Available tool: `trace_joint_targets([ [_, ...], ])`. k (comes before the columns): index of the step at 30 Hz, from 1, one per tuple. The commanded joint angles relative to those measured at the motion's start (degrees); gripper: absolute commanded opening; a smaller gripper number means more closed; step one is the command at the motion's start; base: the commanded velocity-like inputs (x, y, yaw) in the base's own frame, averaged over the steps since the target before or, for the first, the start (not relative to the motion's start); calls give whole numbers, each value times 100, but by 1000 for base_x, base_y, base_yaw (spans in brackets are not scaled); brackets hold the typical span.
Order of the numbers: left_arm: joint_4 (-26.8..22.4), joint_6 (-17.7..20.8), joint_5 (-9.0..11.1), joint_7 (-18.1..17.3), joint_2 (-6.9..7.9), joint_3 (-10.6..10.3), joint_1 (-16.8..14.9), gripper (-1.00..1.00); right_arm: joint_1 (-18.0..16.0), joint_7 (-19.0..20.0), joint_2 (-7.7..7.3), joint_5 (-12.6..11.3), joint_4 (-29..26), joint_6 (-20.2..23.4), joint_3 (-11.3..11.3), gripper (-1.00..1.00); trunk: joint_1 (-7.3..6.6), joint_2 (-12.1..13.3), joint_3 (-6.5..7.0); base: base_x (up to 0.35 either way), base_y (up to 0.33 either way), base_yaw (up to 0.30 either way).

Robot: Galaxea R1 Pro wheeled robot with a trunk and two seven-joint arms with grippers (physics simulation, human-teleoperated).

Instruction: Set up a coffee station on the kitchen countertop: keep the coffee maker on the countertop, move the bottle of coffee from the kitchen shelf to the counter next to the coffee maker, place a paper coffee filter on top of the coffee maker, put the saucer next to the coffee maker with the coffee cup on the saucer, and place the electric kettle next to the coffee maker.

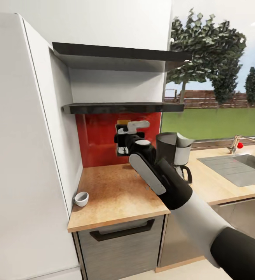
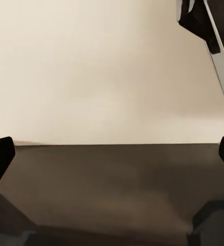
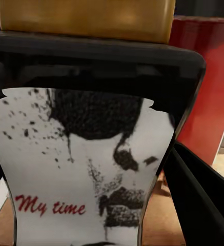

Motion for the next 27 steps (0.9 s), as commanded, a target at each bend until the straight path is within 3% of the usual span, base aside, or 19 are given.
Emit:
trace_joint_targets([
  [1, -20, 6, -18, 9, -1, 8, 1, 100, 104, -65, -1, 97, -10, -86, 183, -100, 2, -4, 1, 0, 0, 0],
  [3, -31, -27, -18, 6, 2, 3, 0, 100, 295, -93, -1, 243, -14, -362, 533, -100, 2, -4, 1, 0, 0, 0],
  [4, -35, -30, -18, 6, 4, 2, 0, 100, 372, -99, -1, 267, -15, -402, 581, -100, 2, -4, 1, 0, 0, 0],
  [6, -40, -34, -18, 6, 7, 0, 0, 100, 613, -105, -13, 296, -12, -461, 629, -100, 2, -4, 1, 0, 0, 0],
  [8, -50, -42, -18, 5, 9, 0, 0, 100, 958, -99, -103, 432, 23, -843, 660, -100, 2, -4, 1, 0, 0, 0],
  [9, -108, -44, -18, 5, 14, 0, 0, 100, 1159, -86, -174, 577, 63, -1371, 672, -100, 2, -4, 1, 0, 0, 0],
  [11, -194, -44, -18, 5, 9, 3, 0, 100, 1355, -79, -222, 731, 136, -1840, 680, -100, 2, -4, 1, 0, 0, 0],
  [18, -303, -45, -6, 13, -9, 18, 0, 100, 1849, -69, -255, 1640, 717, -2714, 688, -100, 2, -4, 1, 0, 0, 0],
  [20, -305, -48, 13, 14, -9, 24, 0, 100, 1894, -65, -243, 1721, 1056, -3118, 695, -100, 2, -4, 1, 0, 0, 0],
  [22, -300, -218, 43, 14, -10, 58, 0, 100, 1920, -63, -232, 1765, 1636, -3754, 907, -100, 2, -4, 1, 24, 0, 0],
  [27, -293, -417, 51, 20, -10, 84, 0, 100, 1925, -65, -230, 1775, 2117, -4282, 1131, -100, 2, -4, 1, 210, 0, 0],
])
